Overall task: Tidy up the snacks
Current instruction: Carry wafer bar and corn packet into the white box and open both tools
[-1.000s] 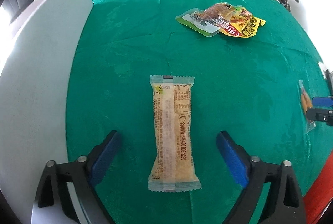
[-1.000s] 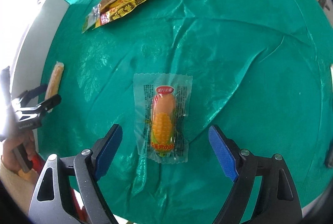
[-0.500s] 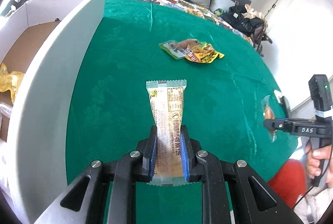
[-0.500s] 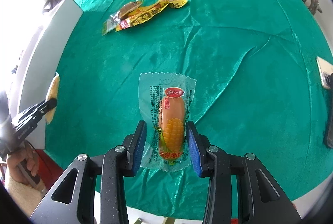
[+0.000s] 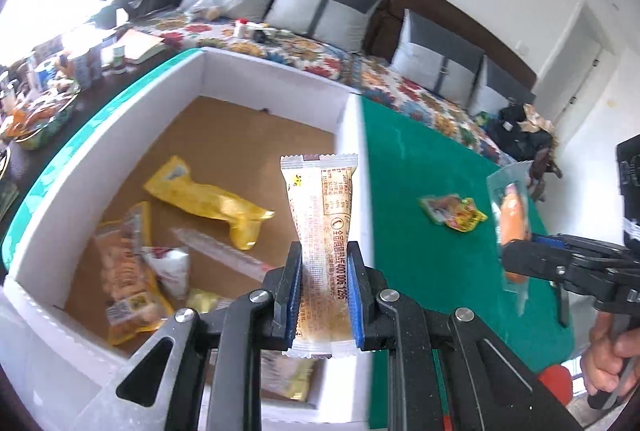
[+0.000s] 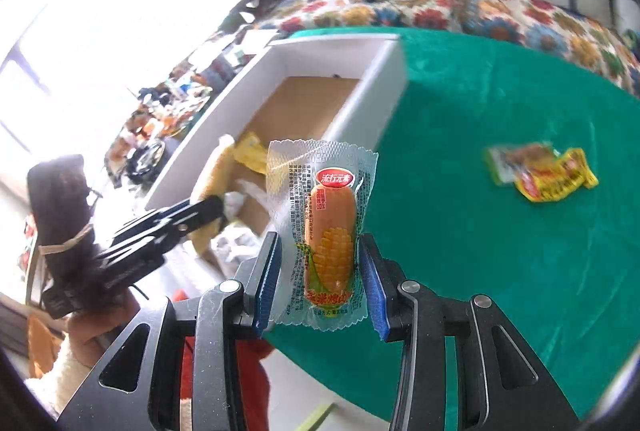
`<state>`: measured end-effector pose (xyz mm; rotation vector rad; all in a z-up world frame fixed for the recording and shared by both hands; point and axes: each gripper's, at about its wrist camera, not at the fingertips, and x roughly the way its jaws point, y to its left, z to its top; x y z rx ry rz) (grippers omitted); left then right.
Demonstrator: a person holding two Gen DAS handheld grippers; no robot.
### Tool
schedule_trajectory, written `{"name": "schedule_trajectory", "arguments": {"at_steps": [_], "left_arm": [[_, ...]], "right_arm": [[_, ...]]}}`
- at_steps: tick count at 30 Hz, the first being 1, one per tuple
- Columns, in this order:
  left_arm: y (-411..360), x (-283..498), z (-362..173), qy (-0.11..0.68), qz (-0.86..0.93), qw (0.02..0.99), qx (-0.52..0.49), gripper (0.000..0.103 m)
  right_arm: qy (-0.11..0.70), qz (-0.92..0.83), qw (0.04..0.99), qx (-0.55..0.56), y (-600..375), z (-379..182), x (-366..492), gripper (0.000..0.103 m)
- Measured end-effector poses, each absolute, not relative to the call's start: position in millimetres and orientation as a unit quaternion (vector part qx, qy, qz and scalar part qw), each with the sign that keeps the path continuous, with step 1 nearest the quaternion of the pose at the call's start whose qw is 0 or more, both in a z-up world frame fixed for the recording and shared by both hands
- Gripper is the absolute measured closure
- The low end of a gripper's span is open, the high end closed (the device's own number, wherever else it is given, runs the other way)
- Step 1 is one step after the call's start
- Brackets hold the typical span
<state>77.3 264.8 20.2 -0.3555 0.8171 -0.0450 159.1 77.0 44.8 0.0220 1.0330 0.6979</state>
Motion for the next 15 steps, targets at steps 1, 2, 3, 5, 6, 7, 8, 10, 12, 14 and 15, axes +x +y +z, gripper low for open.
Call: {"name": "schedule_trajectory", "arguments": {"at_steps": [1,2,3,5,6,7,8,10,12,14,15], "left_arm": [[277.8,77.0,14.6,0.401,-0.002,0.9,-0.17,0.084],[287.3,76.4,7.8,0.407,0.013,0.898,-0.167,0.084],[295.2,74.8,-0.1,0.413,0.031,0.895,-0.163,0.083],[304.8,73.7,-16.0,0.43,0.055,0.887,-0.157,0.07],[307.2,72.9,-24.2,0.439,0.065,0.883,-0.154,0.05],[307.2,70.9,-30.8,0.443,0.076,0.881,-0.151,0.039],[306.8,67.8,-35.1,0.441,0.085,0.881,-0.148,0.023],[307.1,59.3,-37.9,0.429,0.094,0.887,-0.143,0.021],[303.3,51.6,-33.5,0.419,0.1,0.892,-0.135,0.021],[294.7,48.1,-25.5,0.4,0.102,0.901,-0.131,0.021],[287.7,46.4,-19.3,0.389,0.095,0.906,-0.133,0.021]], "right_arm": [[0.478,0.338,0.811,-0.003,97.6,44.5,159.2,0.061],[0.475,0.349,0.808,-0.013,117.1,43.3,158.1,0.061],[0.474,0.358,0.804,-0.023,135.4,39.7,157.2,0.061],[0.471,0.365,0.802,-0.046,160.8,28.5,155.4,0.052],[0.468,0.365,0.803,-0.054,171.5,21.1,155.8,0.049],[0.466,0.367,0.803,-0.06,175.6,13.7,155.6,0.04],[0.469,0.364,0.802,-0.068,178.4,5.7,155.0,0.032],[0.469,0.353,0.806,-0.077,170.9,-4.7,152.3,0.032],[0.458,0.352,0.813,-0.069,151.1,-10.0,147.8,0.032],[0.443,0.339,0.827,-0.066,124.0,-11.2,142.6,0.032],[0.434,0.329,0.836,-0.066,107.8,-13.4,142.6,0.032]]}}
